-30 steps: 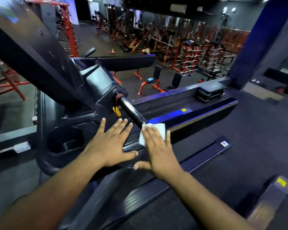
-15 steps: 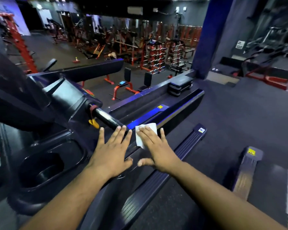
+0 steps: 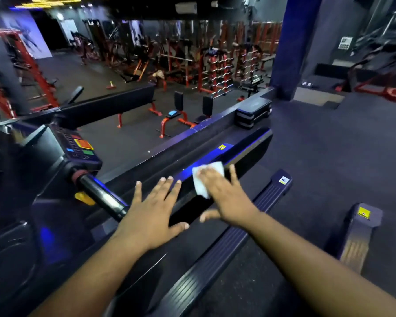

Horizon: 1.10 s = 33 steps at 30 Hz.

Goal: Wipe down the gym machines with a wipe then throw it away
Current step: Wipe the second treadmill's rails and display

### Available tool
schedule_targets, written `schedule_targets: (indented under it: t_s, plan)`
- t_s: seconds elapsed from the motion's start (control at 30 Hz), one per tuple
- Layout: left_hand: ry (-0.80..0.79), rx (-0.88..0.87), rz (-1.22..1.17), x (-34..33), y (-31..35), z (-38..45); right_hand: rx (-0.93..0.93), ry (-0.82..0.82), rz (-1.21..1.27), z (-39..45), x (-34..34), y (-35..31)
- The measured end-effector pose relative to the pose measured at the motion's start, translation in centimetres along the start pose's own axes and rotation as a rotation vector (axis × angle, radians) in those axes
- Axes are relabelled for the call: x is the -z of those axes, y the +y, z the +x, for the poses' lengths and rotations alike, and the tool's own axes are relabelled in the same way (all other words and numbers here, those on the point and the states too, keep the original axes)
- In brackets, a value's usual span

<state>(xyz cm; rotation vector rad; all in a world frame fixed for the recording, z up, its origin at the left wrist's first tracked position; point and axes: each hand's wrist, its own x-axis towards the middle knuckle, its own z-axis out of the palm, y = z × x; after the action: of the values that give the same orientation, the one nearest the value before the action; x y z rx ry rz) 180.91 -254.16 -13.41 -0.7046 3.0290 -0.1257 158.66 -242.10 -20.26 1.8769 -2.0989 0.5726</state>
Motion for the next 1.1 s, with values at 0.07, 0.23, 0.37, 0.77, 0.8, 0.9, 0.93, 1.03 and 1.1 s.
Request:
schedule_targets:
  t_s: [0.07,0.23,0.37,0.77,0.8,0.9,0.93,1.03,1.1]
  plan:
    - [0.023,0.014,-0.030,-0.3,-0.2,0.2,-0.216,0.026,0.110,1.2,0.5,4.9]
    - [0.006,0.036,-0.006,-0.3,-0.2,0.0,-0.461,0.072,0.221,1.8,0.3,10.0]
    - [-0.015,0.032,-0.008,0.4,0.0,-0.2,-0.426,0.067,0.327,0.8,-0.6,3.2]
    - [-0.086,-0.022,0.011,0.8,-0.9,-3.0,-0.075,-0.175,0.293,-5.9,-4.0,-14.8]
    - [-0.090,-0.027,0.021,0.8,-1.1,-3.4,-0.085,-0.200,0.287,-6.3,-4.2,-15.1]
    - [-0.093,-0.031,0.035,0.7,-1.6,-4.3,-0.170,-0.211,0.304,-6.7,-4.9,-15.0]
    - [-0.087,-0.035,0.040,0.7,-1.6,-4.4,-0.188,-0.204,0.304,-6.7,-5.1,-14.8]
    - [-0.053,-0.048,0.032,0.7,-1.5,-3.9,-0.294,-0.122,0.387,-6.3,-5.3,-14.3]
    - [-0.046,-0.041,0.023,0.5,-1.5,-3.8,-0.457,0.000,0.559,-5.4,-5.1,-14.2]
